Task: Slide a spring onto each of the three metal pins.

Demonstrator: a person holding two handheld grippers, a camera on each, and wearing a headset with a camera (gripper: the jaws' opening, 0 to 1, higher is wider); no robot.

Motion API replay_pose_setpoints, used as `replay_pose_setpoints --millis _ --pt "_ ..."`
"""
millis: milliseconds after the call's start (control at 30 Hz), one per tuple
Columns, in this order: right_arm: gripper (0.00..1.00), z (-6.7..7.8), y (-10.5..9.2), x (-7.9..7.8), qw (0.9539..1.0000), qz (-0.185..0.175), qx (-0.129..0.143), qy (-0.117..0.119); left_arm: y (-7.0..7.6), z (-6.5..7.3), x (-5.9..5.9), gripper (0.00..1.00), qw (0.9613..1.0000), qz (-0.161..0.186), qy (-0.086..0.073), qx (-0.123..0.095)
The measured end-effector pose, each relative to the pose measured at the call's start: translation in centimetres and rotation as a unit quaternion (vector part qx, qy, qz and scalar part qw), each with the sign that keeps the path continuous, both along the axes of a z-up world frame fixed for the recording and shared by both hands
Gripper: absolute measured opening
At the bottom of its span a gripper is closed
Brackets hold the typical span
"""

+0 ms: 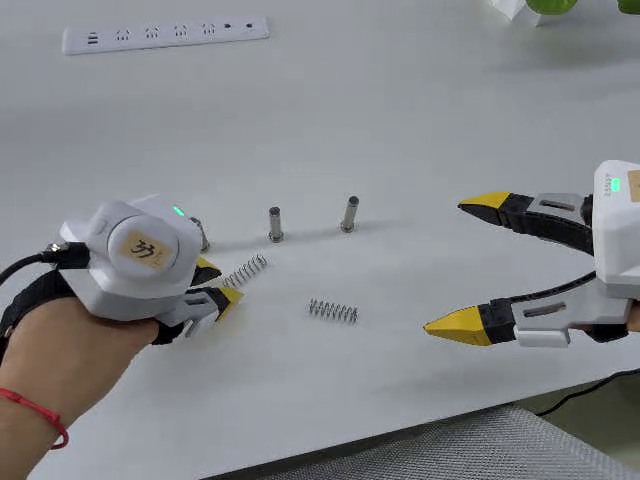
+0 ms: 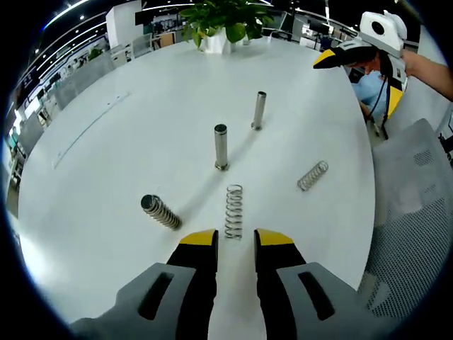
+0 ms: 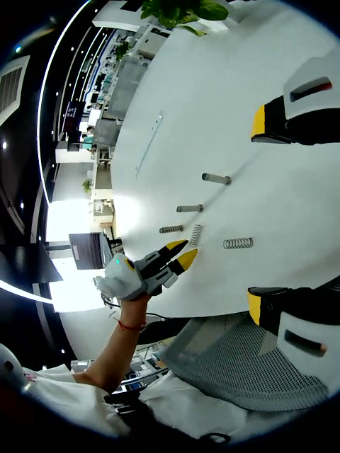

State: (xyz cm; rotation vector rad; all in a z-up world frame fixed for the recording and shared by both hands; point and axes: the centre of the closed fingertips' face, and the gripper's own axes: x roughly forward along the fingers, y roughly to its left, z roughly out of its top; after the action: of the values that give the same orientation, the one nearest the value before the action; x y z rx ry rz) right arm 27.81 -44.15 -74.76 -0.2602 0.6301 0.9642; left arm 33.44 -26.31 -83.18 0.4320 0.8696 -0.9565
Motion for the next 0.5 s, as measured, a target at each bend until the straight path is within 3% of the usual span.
replay_pose_setpoints --millis 500 --pt "0.82 -0.05 -0.78 -0.41 0.9999 -0.01 0.002 0.002 0.02 -0.81 -0.15 0.12 0.9997 0.0 0.008 0.025"
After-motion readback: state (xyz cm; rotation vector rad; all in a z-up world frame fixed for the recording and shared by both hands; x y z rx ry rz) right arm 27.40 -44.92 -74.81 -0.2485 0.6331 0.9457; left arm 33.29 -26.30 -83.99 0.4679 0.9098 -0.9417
